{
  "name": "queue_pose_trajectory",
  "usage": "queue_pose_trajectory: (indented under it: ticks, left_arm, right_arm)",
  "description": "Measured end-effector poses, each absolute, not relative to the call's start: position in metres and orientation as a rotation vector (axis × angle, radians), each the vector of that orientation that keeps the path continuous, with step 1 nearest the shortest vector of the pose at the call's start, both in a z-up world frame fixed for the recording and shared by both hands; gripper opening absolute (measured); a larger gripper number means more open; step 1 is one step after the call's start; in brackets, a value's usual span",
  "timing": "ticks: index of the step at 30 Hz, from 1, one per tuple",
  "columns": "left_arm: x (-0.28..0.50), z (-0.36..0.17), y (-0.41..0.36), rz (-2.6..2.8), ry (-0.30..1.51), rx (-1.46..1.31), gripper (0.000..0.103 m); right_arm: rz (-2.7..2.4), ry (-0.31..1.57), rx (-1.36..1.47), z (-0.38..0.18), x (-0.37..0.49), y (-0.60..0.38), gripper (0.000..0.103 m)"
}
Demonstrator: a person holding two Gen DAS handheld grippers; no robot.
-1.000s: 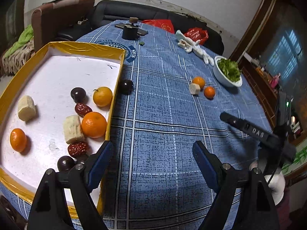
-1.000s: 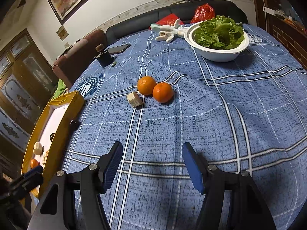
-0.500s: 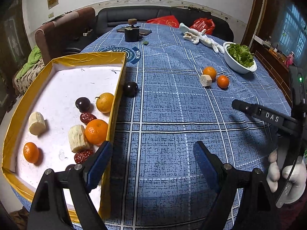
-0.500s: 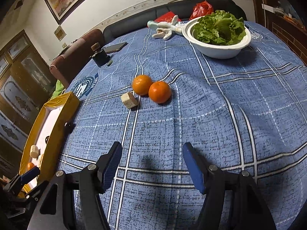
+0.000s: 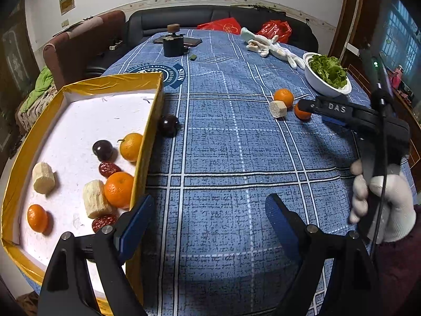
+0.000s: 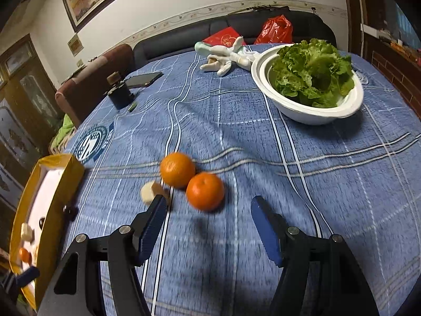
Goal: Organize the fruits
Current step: 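Move both tools back toward the two oranges and the yam cube, then grasp an orange with the right tool while the left tool grasps the white yam cube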
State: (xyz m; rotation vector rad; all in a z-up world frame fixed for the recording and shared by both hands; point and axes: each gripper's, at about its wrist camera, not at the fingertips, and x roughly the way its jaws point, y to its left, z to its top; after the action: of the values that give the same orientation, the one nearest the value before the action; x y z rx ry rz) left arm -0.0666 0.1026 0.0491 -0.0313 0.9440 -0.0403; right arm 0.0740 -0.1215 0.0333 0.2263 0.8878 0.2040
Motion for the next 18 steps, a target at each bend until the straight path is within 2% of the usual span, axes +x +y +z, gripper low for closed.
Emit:
queue_pose_trajectory:
  ticks: [12, 14, 16, 18]
  left_arm:
    - [-0.023, 0.049, 0.097, -0.098, 0.960, -0.159, 0.086]
    - [-0.018, 0.046, 0.091, -0.108, 0.966, -0.166, 0.086]
    - [-0.011, 0.043, 0.083, -0.113, 0.963, -0.178, 0.086]
    - [-0.006, 0.042, 0.077, -0.121, 0.956, -0.189, 0.086]
  right_arm:
    - [0.275, 0.905, 0.260, 0.023, 0.087, -0.119, 0.070]
    - [0.268, 0.908, 0.245, 0.022, 0.089, -0.117, 0.060]
    - [0.258, 0.911, 0.228, 0.021, 0.091, -0.115, 0.039]
    - [0.265, 0.910, 0.234, 0.021, 0.090, -0.116, 0.037]
